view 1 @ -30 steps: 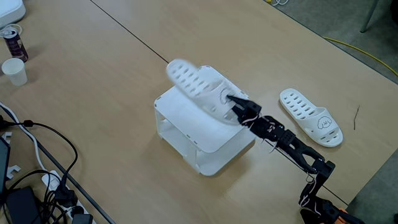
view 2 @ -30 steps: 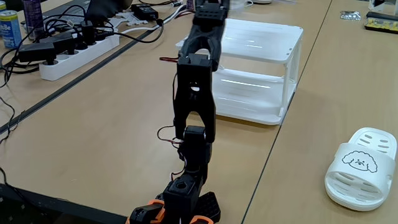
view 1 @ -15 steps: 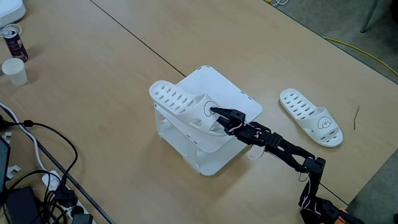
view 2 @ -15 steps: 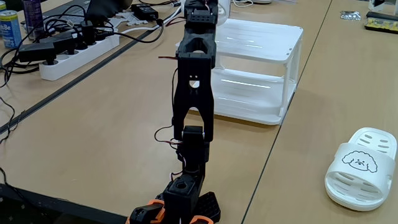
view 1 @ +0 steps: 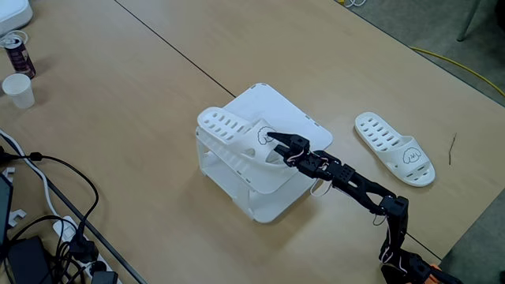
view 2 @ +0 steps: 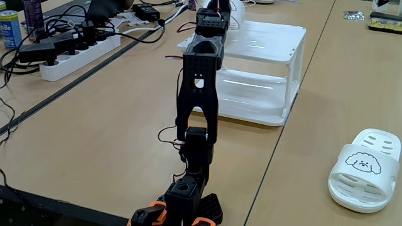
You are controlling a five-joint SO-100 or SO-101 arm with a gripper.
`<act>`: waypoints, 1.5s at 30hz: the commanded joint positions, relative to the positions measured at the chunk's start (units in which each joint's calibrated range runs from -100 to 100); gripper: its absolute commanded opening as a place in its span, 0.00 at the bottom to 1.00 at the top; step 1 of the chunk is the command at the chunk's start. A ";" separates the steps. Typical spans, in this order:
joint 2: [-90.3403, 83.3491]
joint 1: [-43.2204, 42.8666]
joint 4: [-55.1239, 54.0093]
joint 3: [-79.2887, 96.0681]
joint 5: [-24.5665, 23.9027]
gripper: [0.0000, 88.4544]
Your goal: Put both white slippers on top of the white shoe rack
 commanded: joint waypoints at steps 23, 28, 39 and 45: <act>-2.37 -0.32 -0.39 1.35 0.42 0.20; -2.45 -1.89 -0.39 1.35 0.42 0.20; -3.55 -4.93 -0.39 4.42 0.42 0.20; -4.98 -3.45 -0.30 5.05 0.42 0.20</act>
